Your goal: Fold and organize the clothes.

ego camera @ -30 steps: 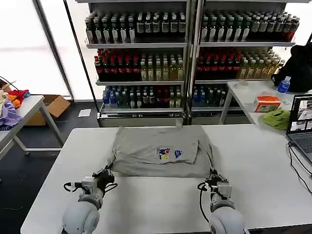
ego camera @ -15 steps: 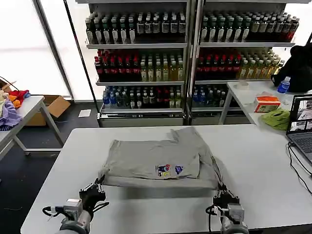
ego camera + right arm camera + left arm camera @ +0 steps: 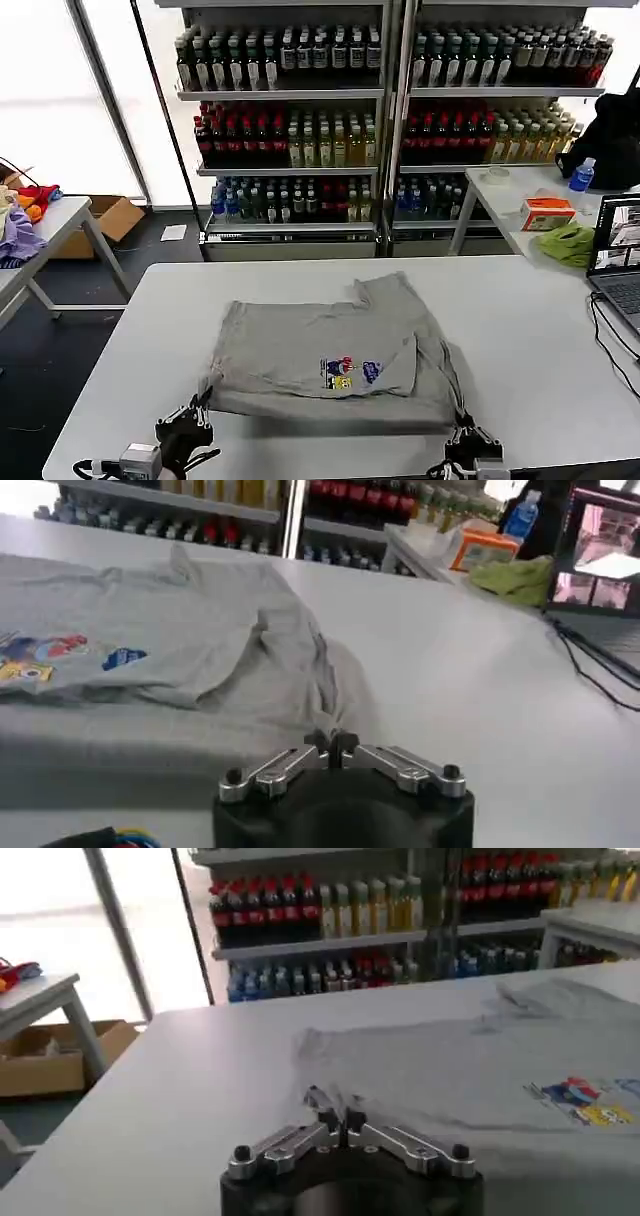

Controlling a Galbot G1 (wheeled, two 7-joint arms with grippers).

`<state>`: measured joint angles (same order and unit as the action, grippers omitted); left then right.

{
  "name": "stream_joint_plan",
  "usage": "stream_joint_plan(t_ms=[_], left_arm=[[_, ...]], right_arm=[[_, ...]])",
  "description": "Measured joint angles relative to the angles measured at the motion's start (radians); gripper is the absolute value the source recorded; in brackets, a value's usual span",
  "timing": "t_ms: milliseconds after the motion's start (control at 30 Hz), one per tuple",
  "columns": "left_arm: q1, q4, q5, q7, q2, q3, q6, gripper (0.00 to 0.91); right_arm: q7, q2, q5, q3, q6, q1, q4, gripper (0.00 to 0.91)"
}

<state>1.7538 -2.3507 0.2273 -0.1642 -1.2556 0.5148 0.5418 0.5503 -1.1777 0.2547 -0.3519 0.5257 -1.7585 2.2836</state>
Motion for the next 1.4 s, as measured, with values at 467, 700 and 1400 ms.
stream_joint_plan(t_ms=[467, 700, 1400], left_arm=[[0.039, -0.060, 0.012, -0.020, -0.025, 0.004, 0.026, 0.907], [0.026, -0.103, 0.047, -0.016, -0.016, 0.036, 0.020, 0.907], [-0.368, 0.135, 0.220, 0.110, 0.167, 0.008, -0.034, 0.907]], right_arm=[[0.018, -0.002, 0.004, -0.035, -0.011, -0.042, 0.089, 0.907], [-0.010, -0.016, 0.046, -0.082, -0.008, 0.065, 0.098, 0.907], [-0.331, 0.177, 0.269, 0.020, 0.031, 0.709, -0.289, 0.907]])
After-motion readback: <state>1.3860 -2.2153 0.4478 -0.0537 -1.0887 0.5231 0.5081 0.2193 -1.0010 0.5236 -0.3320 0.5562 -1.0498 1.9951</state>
